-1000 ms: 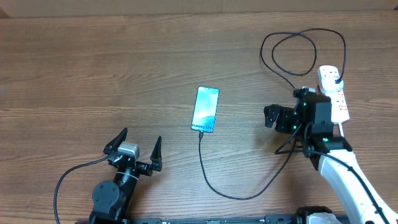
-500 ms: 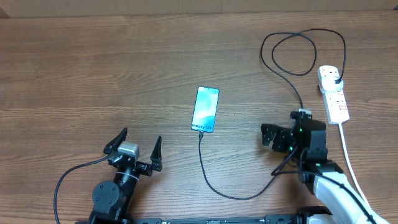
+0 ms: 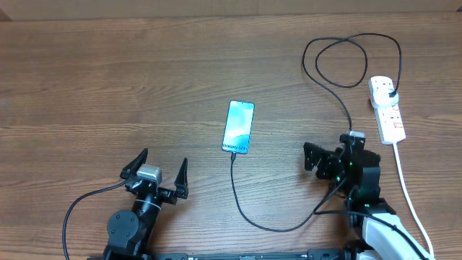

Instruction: Plug charger to phone and switch on socket

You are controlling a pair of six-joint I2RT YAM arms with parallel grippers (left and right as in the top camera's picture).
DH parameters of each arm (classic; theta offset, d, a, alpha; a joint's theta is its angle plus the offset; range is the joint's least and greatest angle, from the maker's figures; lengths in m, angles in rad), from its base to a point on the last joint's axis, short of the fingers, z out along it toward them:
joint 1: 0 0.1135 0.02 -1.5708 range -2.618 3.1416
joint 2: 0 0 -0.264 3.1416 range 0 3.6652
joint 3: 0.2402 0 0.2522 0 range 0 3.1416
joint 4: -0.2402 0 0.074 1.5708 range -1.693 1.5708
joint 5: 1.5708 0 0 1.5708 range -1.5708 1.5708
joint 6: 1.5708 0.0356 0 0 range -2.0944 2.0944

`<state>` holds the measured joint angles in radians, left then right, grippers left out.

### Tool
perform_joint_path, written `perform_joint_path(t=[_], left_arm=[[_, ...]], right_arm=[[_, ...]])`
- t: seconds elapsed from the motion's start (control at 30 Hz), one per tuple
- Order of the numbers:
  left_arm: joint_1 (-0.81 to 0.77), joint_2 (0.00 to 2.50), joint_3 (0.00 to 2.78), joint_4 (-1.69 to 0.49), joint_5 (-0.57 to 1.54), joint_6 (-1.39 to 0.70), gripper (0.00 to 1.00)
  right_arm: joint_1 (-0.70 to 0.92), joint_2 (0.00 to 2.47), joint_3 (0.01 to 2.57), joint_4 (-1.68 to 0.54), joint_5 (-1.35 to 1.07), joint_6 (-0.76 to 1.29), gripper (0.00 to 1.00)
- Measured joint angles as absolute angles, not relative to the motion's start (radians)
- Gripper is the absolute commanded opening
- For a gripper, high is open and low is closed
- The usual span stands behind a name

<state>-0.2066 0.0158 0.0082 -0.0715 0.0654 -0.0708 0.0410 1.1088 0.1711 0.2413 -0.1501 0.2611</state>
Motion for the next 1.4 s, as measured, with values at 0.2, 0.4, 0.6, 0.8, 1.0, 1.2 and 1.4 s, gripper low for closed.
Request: perform_joint_path(t=[0.2, 0.4, 0.6, 0.8, 1.0, 1.2, 1.4], left_arm=[[-0.207, 0.016, 0.008, -0.072, 0.065, -0.071, 0.99], [-0.207, 0.016, 0.008, -0.072, 0.065, -0.071, 1.0], [-0.207, 0.016, 0.008, -0.072, 0.065, -0.071, 0.99], [-0.207, 0.016, 0.008, -0.072, 0.065, -0.071, 1.0], [-0.207, 0.016, 0.008, -0.072, 0.065, -0.071, 0.99], [-0.207, 0.016, 0.008, -0.072, 0.065, -0.071, 1.0], [-0.207, 0.016, 0.008, -0.072, 0.065, -0.071, 0.99]], right_arm=[[0.041, 1.096, 0.102, 0.272, -0.15, 0.261, 1.0], [0.041, 1.055, 0.057, 0.302, -0.154, 0.262, 1.0], [0.041, 1.003, 0.018, 0.279, -0.153, 0.271, 1.0], [0.041, 0.944, 0.018, 0.234, -0.154, 0.278, 1.0], [0.041, 0.826, 0.018, 0.15, -0.154, 0.281, 1.0], [0.041, 0.672, 0.018, 0.026, -0.154, 0.281, 1.0], [0.041, 0.531, 0.018, -0.07, -0.154, 0.283, 1.0]])
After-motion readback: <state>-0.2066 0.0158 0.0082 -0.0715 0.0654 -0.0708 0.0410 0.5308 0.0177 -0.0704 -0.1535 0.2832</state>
